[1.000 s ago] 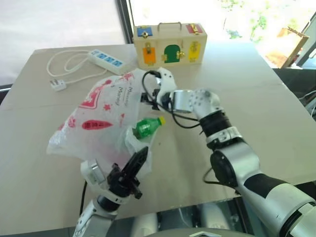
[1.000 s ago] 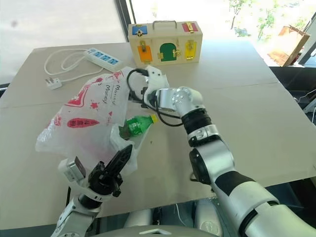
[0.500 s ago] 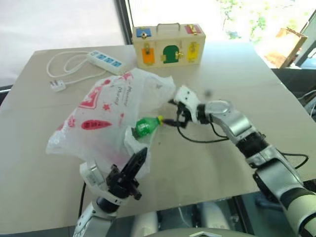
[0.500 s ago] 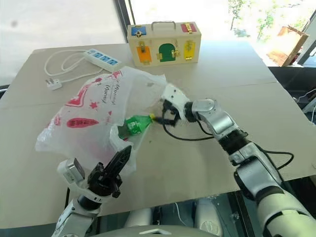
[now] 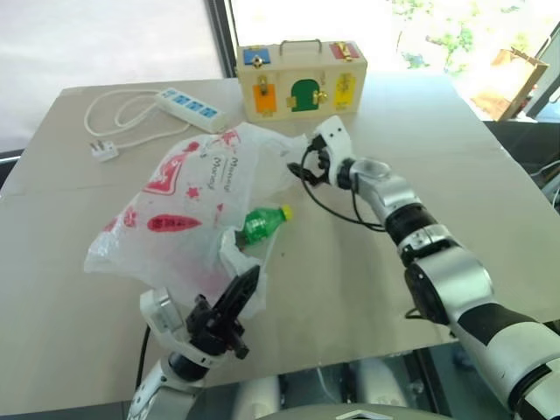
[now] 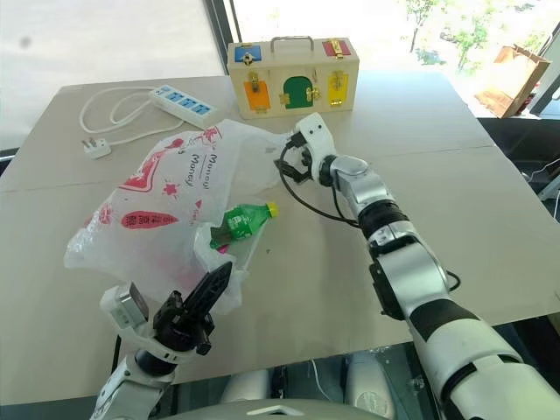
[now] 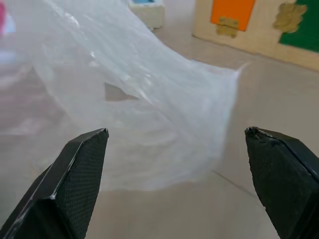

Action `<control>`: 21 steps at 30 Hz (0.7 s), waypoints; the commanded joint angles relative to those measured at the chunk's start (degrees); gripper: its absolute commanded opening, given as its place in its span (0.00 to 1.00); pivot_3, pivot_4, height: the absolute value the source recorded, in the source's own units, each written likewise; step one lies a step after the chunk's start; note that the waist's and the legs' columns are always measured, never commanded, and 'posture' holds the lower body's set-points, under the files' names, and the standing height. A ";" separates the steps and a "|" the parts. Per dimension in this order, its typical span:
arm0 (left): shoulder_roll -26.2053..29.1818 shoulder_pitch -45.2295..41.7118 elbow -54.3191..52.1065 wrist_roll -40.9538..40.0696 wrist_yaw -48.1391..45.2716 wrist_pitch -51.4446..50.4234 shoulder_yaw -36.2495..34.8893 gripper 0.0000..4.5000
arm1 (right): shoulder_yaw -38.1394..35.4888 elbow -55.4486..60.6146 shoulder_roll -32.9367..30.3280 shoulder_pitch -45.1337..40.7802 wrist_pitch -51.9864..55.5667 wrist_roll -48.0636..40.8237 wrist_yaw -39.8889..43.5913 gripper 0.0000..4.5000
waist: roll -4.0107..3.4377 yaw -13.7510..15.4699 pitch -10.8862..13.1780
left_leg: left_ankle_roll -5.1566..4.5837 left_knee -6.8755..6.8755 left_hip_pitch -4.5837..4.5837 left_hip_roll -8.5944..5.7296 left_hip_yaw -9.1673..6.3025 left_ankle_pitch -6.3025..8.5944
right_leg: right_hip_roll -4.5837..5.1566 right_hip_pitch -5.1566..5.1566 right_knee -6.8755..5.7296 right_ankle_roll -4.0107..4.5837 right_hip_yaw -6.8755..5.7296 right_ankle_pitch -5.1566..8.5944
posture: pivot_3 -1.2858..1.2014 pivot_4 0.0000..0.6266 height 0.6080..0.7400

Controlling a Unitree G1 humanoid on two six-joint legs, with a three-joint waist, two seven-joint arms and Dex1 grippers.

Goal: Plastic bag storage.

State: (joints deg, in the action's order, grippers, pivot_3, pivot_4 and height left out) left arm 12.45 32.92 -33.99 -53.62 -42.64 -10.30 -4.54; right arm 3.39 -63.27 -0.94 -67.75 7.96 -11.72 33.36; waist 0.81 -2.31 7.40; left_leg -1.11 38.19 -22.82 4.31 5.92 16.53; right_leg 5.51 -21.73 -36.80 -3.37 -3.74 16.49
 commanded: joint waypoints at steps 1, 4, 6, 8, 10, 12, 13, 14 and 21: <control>0.39 0.68 -1.30 -0.40 -0.27 0.31 -0.55 0.00 | -4.94 -3.63 1.05 -3.41 -3.02 -2.25 2.41 0.99 | -0.02 0.23 0.01 | 0.00 -0.01 -0.01 0.00 0.00 0.00 | 0.00 0.00 0.00 0.00 0.00 0.00 | 0.52 0.24 1.00; 1.04 0.86 -1.51 -0.48 -0.27 0.13 -1.06 0.00 | -7.27 -5.66 1.49 -3.72 -3.06 -2.79 5.92 0.90 | -0.01 0.35 0.00 | 0.00 0.00 -0.02 -0.03 -0.01 0.00 | 0.04 0.01 0.01 0.00 -0.01 0.00 | 0.52 0.24 1.00; 1.61 0.99 -1.81 -1.05 -0.16 0.05 -1.80 0.00 | -8.09 -6.06 1.33 -3.64 -3.92 -2.38 6.95 0.73 | -0.01 0.22 0.01 | 0.00 0.01 -0.02 -0.04 0.01 0.00 | 0.05 0.02 0.01 0.00 0.00 0.00 | 0.52 0.24 1.00; 2.04 0.86 -1.99 -1.77 0.08 -0.12 -2.58 0.00 | -8.65 -6.23 1.09 -3.58 -4.43 -1.90 7.40 0.53 | -0.04 0.09 0.02 | 0.00 0.00 -0.01 -0.02 -0.01 0.00 | 0.03 0.01 -0.01 0.00 -0.01 0.00 | 0.52 0.24 1.00; 2.30 0.76 -2.04 -2.22 0.18 -0.43 -2.99 0.00 | -9.47 -6.09 0.75 -3.50 -4.19 -2.19 7.75 0.32 | -0.05 0.06 0.03 | 0.01 0.00 -0.01 -0.01 -0.01 0.00 | 0.01 0.00 -0.02 0.00 -0.01 0.00 | 0.52 0.24 1.00; 2.56 0.60 -1.76 -2.34 -0.06 -0.76 -3.10 0.00 | -10.20 -5.53 0.34 -3.04 -3.65 -2.45 8.48 0.14 | -0.04 0.06 0.02 | 0.01 0.00 -0.01 -0.01 0.00 0.00 | 0.02 0.01 -0.01 0.00 -0.01 0.00 | 0.52 0.24 1.00; 2.67 0.41 -1.55 -2.35 -0.14 -0.91 -3.07 0.00 | -10.47 -5.28 0.14 -2.80 -3.44 -2.43 8.86 0.01 | -0.04 0.09 0.02 | 0.01 0.00 -0.01 -0.02 0.01 0.00 | 0.02 0.01 -0.01 0.00 0.00 0.00 | 0.52 0.24 1.00; 2.90 0.01 -1.21 -2.42 -0.20 -1.11 -3.11 0.00 | -10.70 -4.75 -0.29 -2.30 -3.04 -2.54 9.59 0.01 | -0.03 0.09 0.02 | 0.00 0.00 -0.01 -0.03 0.00 0.00 | 0.03 0.02 -0.01 0.00 0.00 0.00 | 0.52 0.24 1.00; 7.77 -4.93 -2.62 -8.09 3.87 -5.91 -7.42 0.00 | -12.94 3.90 -6.39 0.93 6.39 -6.52 18.92 0.01 | -0.04 0.44 0.03 | 0.01 0.02 -0.02 -0.03 -0.03 -0.01 | 0.03 0.02 -0.03 0.00 -0.03 0.00 | 0.52 0.24 1.00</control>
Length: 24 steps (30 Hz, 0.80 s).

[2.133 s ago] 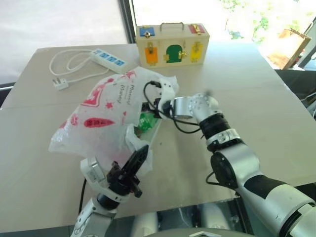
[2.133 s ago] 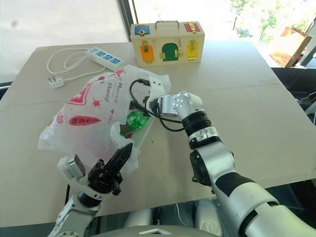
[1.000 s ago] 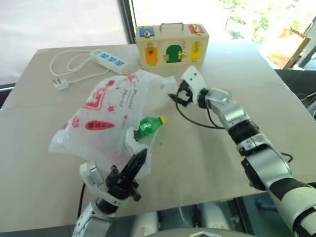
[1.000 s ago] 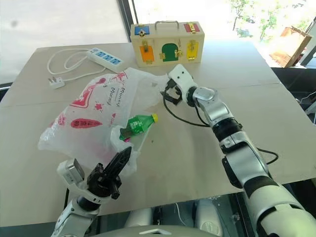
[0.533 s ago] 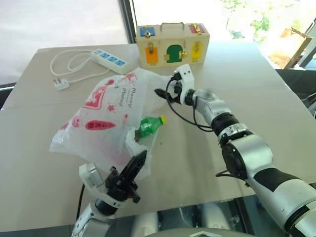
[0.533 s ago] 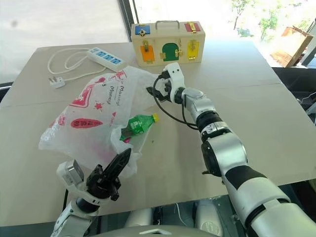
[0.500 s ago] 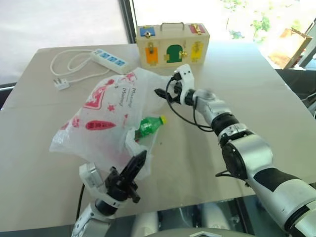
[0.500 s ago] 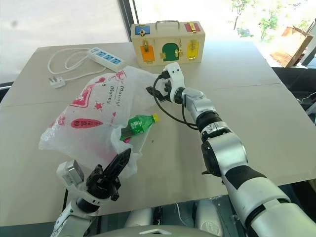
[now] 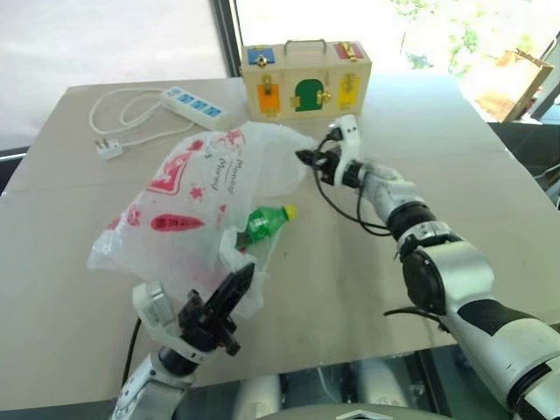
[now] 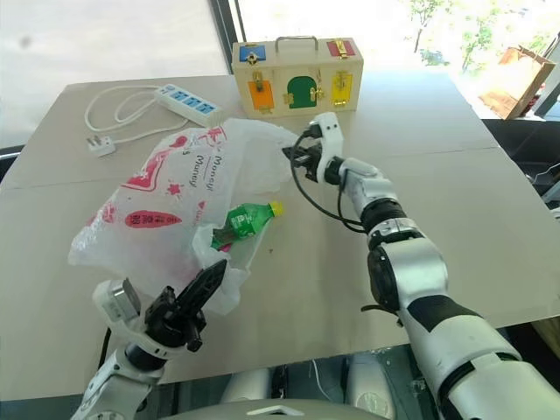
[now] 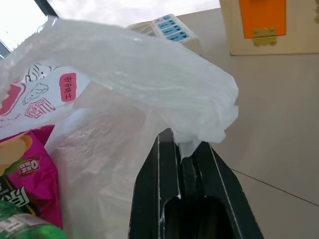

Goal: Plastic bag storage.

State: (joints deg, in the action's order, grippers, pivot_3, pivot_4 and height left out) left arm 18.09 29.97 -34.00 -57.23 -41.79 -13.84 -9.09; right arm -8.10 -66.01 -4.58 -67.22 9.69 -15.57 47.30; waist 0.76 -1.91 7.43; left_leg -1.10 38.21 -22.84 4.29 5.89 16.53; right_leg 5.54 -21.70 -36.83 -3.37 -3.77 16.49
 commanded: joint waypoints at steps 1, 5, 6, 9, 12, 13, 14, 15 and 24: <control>3.64 -4.15 -3.74 -7.01 5.09 -3.38 -4.63 0.00 | -1.83 9.79 -4.49 1.11 8.71 -4.43 7.83 0.01 | 0.00 0.07 0.00 | 0.00 0.00 0.00 0.00 0.00 0.00 | 0.00 0.01 0.00 0.00 0.01 0.00 | 0.52 0.24 1.00; 10.94 -14.15 -5.95 -19.55 12.51 -6.93 -11.13 0.00 | -4.11 22.32 -10.76 3.37 25.47 -12.44 14.26 0.01 | -0.02 1.06 0.02 | 0.00 0.05 -0.01 0.01 -0.14 0.00 | 0.02 0.06 -0.02 0.00 -0.05 0.00 | 0.52 0.24 1.00; 12.87 -17.46 -5.74 -22.85 13.87 -7.40 -12.69 0.00 | -4.42 25.64 -12.37 4.10 29.00 -14.37 15.58 0.01 | -0.02 1.14 0.02 | 0.00 0.06 -0.02 0.01 -0.16 0.00 | 0.04 0.07 -0.02 0.00 -0.07 0.00 | 0.52 0.24 1.00; 18.14 -28.00 -3.46 -30.10 17.52 -8.87 -15.69 0.00 | -5.40 34.19 -15.60 5.78 35.40 -18.88 16.58 0.01 | -0.02 1.44 0.05 | 0.00 0.07 -0.06 -0.06 -0.24 0.00 | 0.09 0.11 -0.01 0.00 -0.15 0.00 | 0.52 0.24 1.00; 20.86 -40.12 1.36 -34.06 20.90 -9.53 -16.15 0.00 | -9.33 38.96 -16.66 5.22 39.38 -24.21 14.24 0.01 | -0.01 1.20 0.07 | -0.01 0.05 0.00 -0.10 -0.17 0.00 | 0.07 0.18 -0.04 -0.02 -0.10 -0.01 | 0.52 0.24 1.00; 21.44 -45.09 3.74 -34.89 21.68 -9.48 -16.27 0.00 | -11.31 40.20 -16.93 4.60 40.82 -26.57 13.28 0.01 | 0.03 1.24 0.10 | 0.00 0.04 -0.01 -0.10 -0.20 0.00 | 0.04 0.17 -0.04 -0.02 -0.14 -0.01 | 0.52 0.24 1.00; 21.62 -51.56 7.52 -35.29 22.66 -9.00 -16.32 0.00 | -13.98 41.21 -16.88 3.43 41.75 -29.42 11.73 0.01 | 0.08 1.43 0.18 | 0.01 0.04 -0.04 -0.08 -0.23 -0.01 | -0.01 0.14 -0.04 -0.02 -0.16 -0.01 | 0.52 0.24 1.00; 21.47 -55.58 10.03 -35.32 23.22 -8.96 -16.46 0.00 | -15.62 41.95 -16.75 2.79 42.36 -31.34 10.45 0.01 | 0.14 1.56 0.28 | 0.04 0.08 -0.03 -0.07 -0.30 -0.03 | -0.06 0.16 -0.07 -0.02 -0.21 -0.01 | 0.52 0.24 1.00; 17.27 -86.78 37.85 -24.96 26.96 -5.28 -17.64 0.00 | -29.69 39.24 -16.08 -7.86 42.68 -48.30 -2.68 0.01 | 0.34 1.08 0.51 | 0.16 -0.01 -0.08 -0.10 -0.32 -0.11 | -0.11 0.14 -0.05 -0.04 -0.33 -0.02 | 0.52 0.24 1.00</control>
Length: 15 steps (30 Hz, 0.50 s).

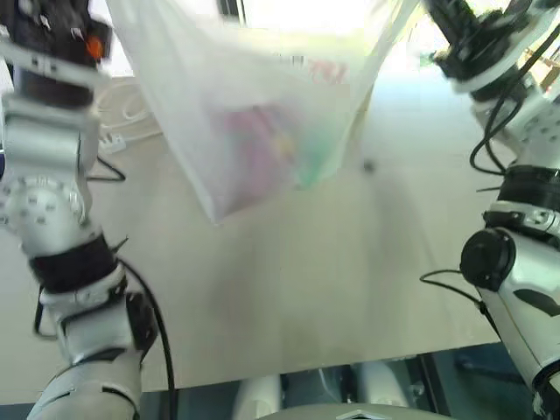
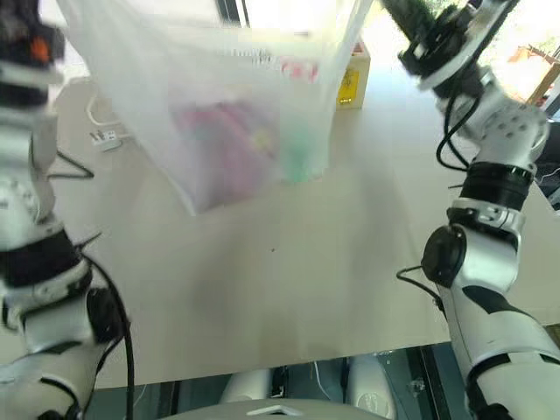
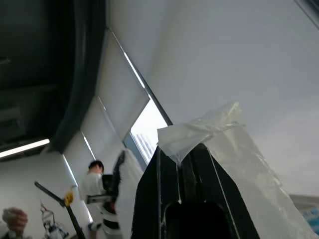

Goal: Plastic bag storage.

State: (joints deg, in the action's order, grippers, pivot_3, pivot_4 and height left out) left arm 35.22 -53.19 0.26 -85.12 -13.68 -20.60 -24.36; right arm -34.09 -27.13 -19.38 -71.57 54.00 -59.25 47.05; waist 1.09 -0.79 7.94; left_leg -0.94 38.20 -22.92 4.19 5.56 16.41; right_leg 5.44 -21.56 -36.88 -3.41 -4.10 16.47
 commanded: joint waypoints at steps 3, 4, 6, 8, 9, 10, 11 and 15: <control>-0.56 -3.93 5.26 6.52 -3.85 -0.03 -1.34 0.00 | -3.23 -0.37 -2.45 -3.77 -2.96 -4.37 -3.24 0.01 | 0.00 -0.20 0.00 | 0.00 -0.02 0.07 -0.01 0.13 0.00 | 0.08 -0.03 0.08 0.00 -0.15 0.00 | 0.52 0.24 1.00; -1.13 -3.09 5.22 7.41 -4.25 -0.93 -0.83 0.00 | -3.59 -0.91 -2.81 -4.01 -3.11 -4.79 -3.91 0.01 | 0.01 -0.21 0.01 | 0.00 -0.02 0.06 -0.01 0.12 0.00 | 0.11 -0.04 0.08 0.00 -0.25 0.00 | 0.52 0.24 1.00; -1.87 -1.05 4.73 10.13 -5.30 -2.52 0.57 0.00 | -3.33 -1.19 -3.52 -4.02 -3.31 -4.62 -4.65 0.01 | 0.00 -0.22 0.02 | 0.00 -0.04 0.03 0.01 0.11 0.00 | 0.13 -0.08 0.07 0.00 -0.39 0.00 | 0.52 0.24 1.00; -2.65 1.64 3.65 12.61 -6.82 -4.23 2.09 0.00 | -1.75 -0.85 -4.17 -3.46 -3.34 -3.14 -5.26 0.01 | -0.02 -0.22 0.04 | 0.00 -0.04 0.03 0.00 0.14 0.00 | 0.16 -0.08 0.07 0.00 -0.41 0.00 | 0.52 0.24 1.00; -3.06 2.38 3.26 12.97 -7.18 -4.87 2.30 0.00 | -1.22 -0.82 -4.35 -3.28 -3.31 -2.71 -5.53 0.01 | -0.01 -0.22 0.07 | 0.00 -0.04 0.03 0.00 0.14 0.00 | 0.16 -0.08 0.07 0.00 -0.41 0.00 | 0.52 0.24 1.00; -3.21 3.70 3.08 14.29 -7.32 -5.52 2.95 0.00 | 0.03 -0.13 -4.32 -2.49 -3.17 -1.71 -5.99 0.01 | -0.01 -0.22 0.07 | 0.00 -0.04 0.01 0.00 0.14 0.00 | 0.17 -0.09 0.08 0.00 -0.41 0.00 | 0.52 0.24 1.00; -3.31 4.94 2.96 15.54 -7.63 -6.20 3.50 0.00 | 1.32 0.48 -4.32 -1.71 -3.13 -0.60 -6.49 0.01 | -0.01 -0.22 0.07 | 0.00 -0.02 0.01 0.00 0.14 0.00 | 0.18 -0.09 0.05 0.00 -0.41 0.00 | 0.52 0.24 1.00; -3.30 8.52 1.29 21.94 -8.23 -6.42 5.09 0.12 | 6.35 2.94 -5.22 1.49 -2.49 2.93 -5.92 0.12 | 0.00 -0.22 0.08 | 0.00 -0.04 0.01 0.01 0.13 0.00 | 0.18 -0.08 0.02 0.00 -0.43 0.00 | 0.52 0.24 1.00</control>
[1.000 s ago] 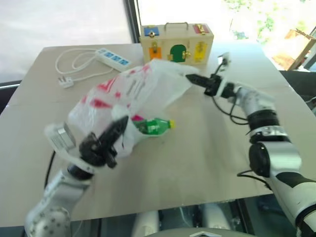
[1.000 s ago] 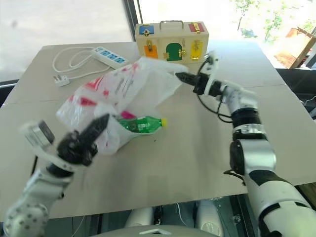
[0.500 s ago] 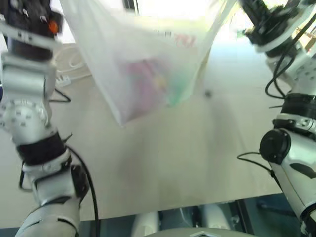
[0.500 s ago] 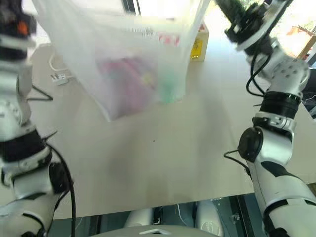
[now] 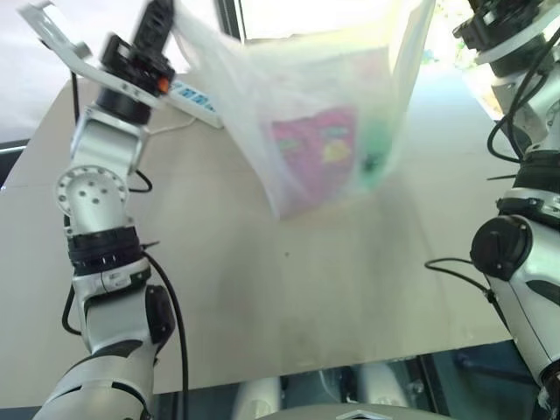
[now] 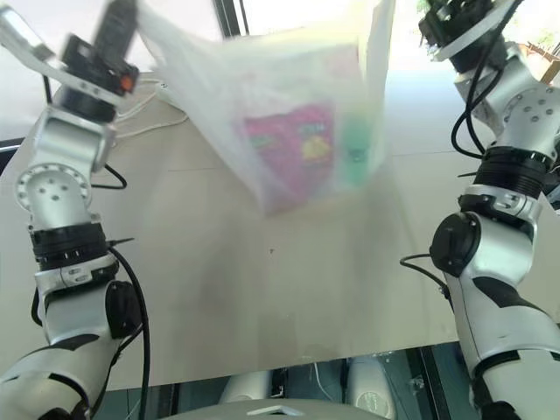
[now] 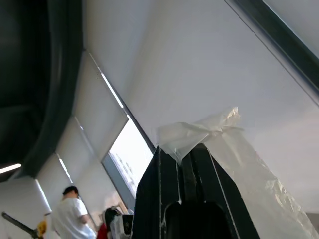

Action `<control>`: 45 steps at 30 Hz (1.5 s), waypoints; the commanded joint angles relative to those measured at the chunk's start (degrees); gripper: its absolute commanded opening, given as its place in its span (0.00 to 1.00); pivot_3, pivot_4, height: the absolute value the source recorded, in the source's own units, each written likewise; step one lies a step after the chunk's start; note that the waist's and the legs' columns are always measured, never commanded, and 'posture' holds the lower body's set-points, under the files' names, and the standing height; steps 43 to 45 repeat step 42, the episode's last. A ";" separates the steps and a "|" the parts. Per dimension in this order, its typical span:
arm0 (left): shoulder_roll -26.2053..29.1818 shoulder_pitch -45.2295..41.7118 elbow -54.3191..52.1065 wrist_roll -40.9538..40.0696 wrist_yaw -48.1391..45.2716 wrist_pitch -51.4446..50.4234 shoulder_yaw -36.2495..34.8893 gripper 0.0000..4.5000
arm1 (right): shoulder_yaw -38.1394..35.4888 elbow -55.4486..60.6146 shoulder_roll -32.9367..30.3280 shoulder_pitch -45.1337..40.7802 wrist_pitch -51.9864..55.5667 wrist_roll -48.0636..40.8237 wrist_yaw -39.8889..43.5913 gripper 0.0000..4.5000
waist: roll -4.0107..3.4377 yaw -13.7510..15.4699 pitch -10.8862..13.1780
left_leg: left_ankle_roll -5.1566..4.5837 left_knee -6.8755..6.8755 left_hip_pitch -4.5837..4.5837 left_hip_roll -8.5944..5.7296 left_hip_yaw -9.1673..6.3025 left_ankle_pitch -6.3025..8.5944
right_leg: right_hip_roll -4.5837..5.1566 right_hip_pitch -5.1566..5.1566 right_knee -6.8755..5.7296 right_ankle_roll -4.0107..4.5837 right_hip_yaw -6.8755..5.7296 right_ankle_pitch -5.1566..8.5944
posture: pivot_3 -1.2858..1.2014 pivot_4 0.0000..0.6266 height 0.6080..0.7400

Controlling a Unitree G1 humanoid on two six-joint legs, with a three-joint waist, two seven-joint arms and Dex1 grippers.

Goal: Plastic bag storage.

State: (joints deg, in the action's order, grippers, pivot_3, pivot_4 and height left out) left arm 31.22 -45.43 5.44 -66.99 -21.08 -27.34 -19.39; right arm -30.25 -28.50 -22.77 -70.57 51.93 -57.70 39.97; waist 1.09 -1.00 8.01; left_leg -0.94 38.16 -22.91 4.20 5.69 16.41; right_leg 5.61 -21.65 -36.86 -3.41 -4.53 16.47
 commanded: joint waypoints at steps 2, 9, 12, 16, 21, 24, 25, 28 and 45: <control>0.62 2.52 -5.00 5.31 -1.22 0.17 -0.20 0.28 | 5.04 5.96 -3.16 2.52 0.16 2.77 3.26 0.29 | -0.01 0.01 0.00 | 0.00 0.00 -0.01 0.00 0.00 0.00 | 0.01 0.00 0.00 0.00 0.01 0.00 | 0.52 0.24 1.00; 1.67 8.05 -8.38 6.19 -1.85 -0.33 -4.70 0.93 | 13.50 9.52 -13.16 9.59 -0.16 8.98 14.32 0.97 | 0.01 0.36 0.00 | 0.00 0.01 -0.03 -0.01 -0.05 0.00 | 0.04 0.06 0.04 0.00 -0.07 0.00 | 0.52 0.24 1.00; 2.25 13.31 -13.40 2.41 -2.98 -3.24 -7.22 0.99 | 15.35 10.19 -18.05 12.94 -1.80 11.63 18.41 1.00 | 0.01 0.26 0.01 | 0.00 0.01 -0.04 -0.01 -0.04 0.01 | 0.07 0.06 0.02 0.00 -0.06 0.00 | 0.52 0.24 1.00; 4.51 26.97 -22.92 3.24 -5.03 -7.48 -6.90 0.99 | 18.69 9.32 -22.55 20.71 -7.54 19.07 20.63 1.00 | 0.03 0.19 -0.01 | 0.00 -0.01 0.03 0.01 -0.04 0.01 | 0.07 0.09 0.01 0.00 -0.05 0.00 | 0.52 0.24 1.00; 4.30 51.72 -33.53 15.66 -4.25 -6.03 -2.50 0.99 | 18.42 12.80 -18.36 39.02 -22.22 25.60 18.28 1.00 | 0.21 0.40 -0.07 | 0.00 -0.10 0.08 0.01 0.05 0.01 | 0.12 0.10 0.09 -0.01 -0.04 0.01 | 0.52 0.24 1.00; -0.63 60.48 -33.99 23.19 0.53 -3.85 1.42 0.99 | 14.30 14.49 -13.62 46.63 -29.81 24.91 17.83 1.00 | -0.02 0.69 0.02 | 0.01 0.05 0.08 0.02 0.03 0.01 | 0.11 0.07 0.10 -0.01 -0.02 0.01 | 0.52 0.24 1.00; -2.38 62.62 -34.19 26.73 1.45 -1.46 2.92 0.99 | 14.07 14.39 -13.21 48.89 -32.76 26.16 17.87 1.00 | -0.11 0.89 0.07 | 0.01 0.11 0.13 0.01 0.04 0.01 | 0.13 0.12 0.08 -0.02 0.01 0.00 | 0.52 0.24 1.00; -5.52 66.06 -34.72 33.00 1.45 3.50 5.81 0.99 | 15.17 11.72 -14.00 53.44 -40.69 30.07 20.46 1.00 | -0.17 1.74 0.05 | 0.01 0.22 0.30 0.00 -0.02 0.00 | 0.09 0.30 0.04 -0.09 0.06 -0.11 | 0.52 0.24 1.00; -7.81 73.10 -39.54 36.64 -4.92 11.62 6.47 0.99 | 15.89 -1.03 -15.81 56.53 -56.28 34.68 27.66 1.00 | -0.15 1.40 -0.01 | -0.10 0.14 1.01 0.04 0.05 0.07 | -0.08 0.92 0.16 -0.05 0.50 -0.12 | 0.52 0.24 1.00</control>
